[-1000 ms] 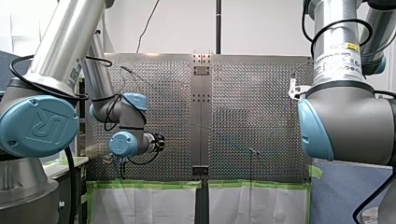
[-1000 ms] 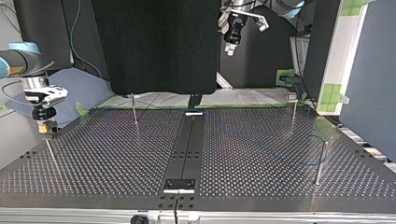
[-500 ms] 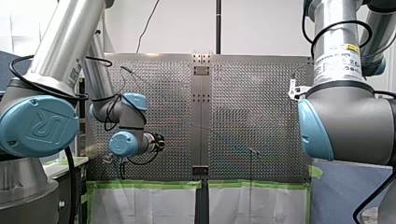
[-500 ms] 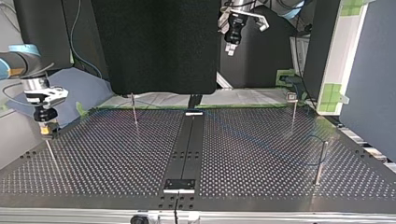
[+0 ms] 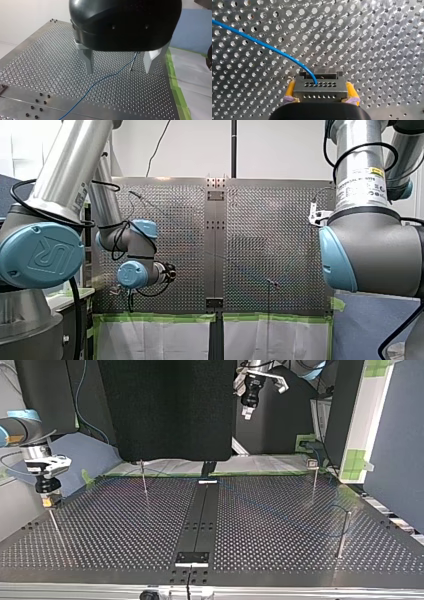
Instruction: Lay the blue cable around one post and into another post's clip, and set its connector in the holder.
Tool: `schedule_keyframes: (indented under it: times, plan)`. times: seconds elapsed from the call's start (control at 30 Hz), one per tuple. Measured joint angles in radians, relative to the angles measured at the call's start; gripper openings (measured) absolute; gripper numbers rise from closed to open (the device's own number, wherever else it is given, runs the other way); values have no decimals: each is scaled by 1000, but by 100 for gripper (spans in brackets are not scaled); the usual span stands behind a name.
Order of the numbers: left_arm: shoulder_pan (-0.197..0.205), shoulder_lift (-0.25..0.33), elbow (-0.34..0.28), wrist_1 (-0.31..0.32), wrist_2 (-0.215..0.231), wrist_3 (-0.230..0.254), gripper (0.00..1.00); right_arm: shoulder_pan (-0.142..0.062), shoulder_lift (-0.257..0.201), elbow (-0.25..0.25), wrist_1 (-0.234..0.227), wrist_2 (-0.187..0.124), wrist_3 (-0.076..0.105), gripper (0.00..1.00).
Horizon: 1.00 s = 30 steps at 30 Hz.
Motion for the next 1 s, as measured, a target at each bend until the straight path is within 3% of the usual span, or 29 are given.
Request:
schedule_keyframes:
  times: [0.67,1.0]
  plan:
    - [0,0,0,0,0,0,99,2,1,-10,42,0,30,0]
    - [0,0,0,0,0,-1,99,4,1,-30,64,0,32,0]
